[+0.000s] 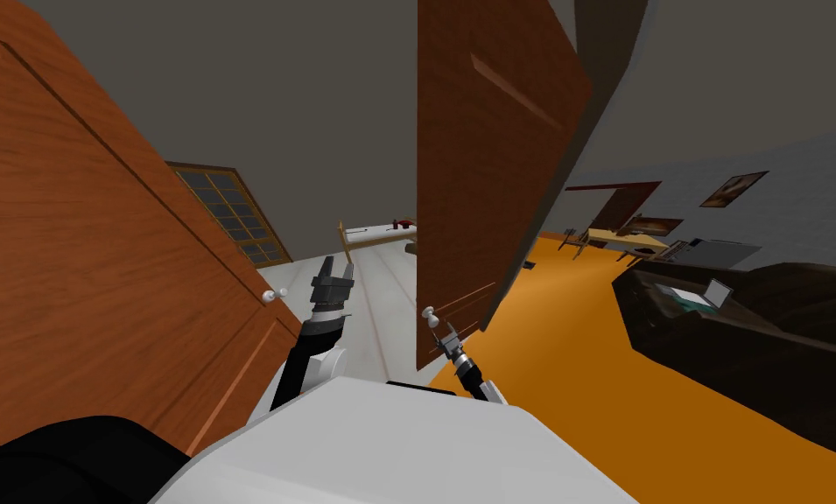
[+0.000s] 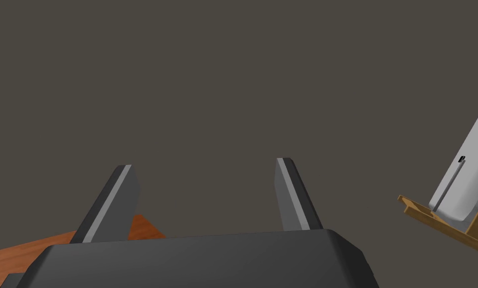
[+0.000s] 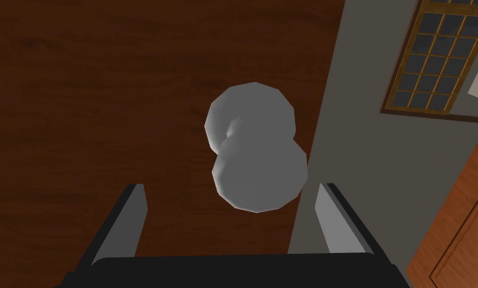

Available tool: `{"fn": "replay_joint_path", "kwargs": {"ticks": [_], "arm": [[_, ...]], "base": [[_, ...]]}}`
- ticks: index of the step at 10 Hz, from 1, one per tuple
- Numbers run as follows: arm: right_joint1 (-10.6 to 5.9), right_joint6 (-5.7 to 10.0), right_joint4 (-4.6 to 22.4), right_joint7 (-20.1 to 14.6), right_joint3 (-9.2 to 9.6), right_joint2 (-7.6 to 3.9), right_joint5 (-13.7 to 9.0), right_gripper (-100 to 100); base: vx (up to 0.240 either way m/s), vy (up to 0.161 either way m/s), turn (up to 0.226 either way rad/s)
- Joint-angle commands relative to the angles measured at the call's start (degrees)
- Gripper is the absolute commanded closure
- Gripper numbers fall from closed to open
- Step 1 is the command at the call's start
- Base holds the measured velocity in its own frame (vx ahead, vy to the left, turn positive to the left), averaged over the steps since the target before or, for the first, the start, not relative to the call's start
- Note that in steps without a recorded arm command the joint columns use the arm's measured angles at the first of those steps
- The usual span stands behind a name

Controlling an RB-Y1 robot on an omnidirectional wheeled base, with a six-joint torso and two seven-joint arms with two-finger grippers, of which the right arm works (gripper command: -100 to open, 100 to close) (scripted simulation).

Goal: Push the door open

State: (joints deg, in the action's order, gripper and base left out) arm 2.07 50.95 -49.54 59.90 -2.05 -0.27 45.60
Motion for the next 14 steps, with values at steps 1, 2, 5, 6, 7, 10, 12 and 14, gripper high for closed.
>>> {"fn": "replay_joint_path", "kwargs": {"ticks": [1,2,5,6,7,10,12,14], "arm": [[-0.1,-0.08,0.0,0.1,-0.07,1.3,-0.1,-100],[-0.16,-0.08,0.1,0.2,-0.13,2.63,-0.2,-100],[-0.21,-0.21,0.0,0.1,-0.06,1.95,-0.1,100],[-0.21,-0.21,0.0,0.1,-0.06,1.95,-0.1,100],[-0.21,-0.21,0.0,0.1,-0.06,1.95,-0.1,100],[0.03,-0.14,0.0,-1.9,0.21,1.53,-1.6,100],[0.19,0.06,-0.1,-4.1,0.42,1.15,-3.4,100],[0.36,0.27,-0.3,-6.6,0.65,0.74,-5.3,100]], "base": [[0.147,0.122,0.021],[0.17,0.127,0.012],[0.013,0.011,0.005],[-0.022,-0.018,0.006],[-0.014,-0.012,-0.003],[0.002,0.0,0.028],[0.027,0.013,0.071],[0.028,0.013,0.076]]}}
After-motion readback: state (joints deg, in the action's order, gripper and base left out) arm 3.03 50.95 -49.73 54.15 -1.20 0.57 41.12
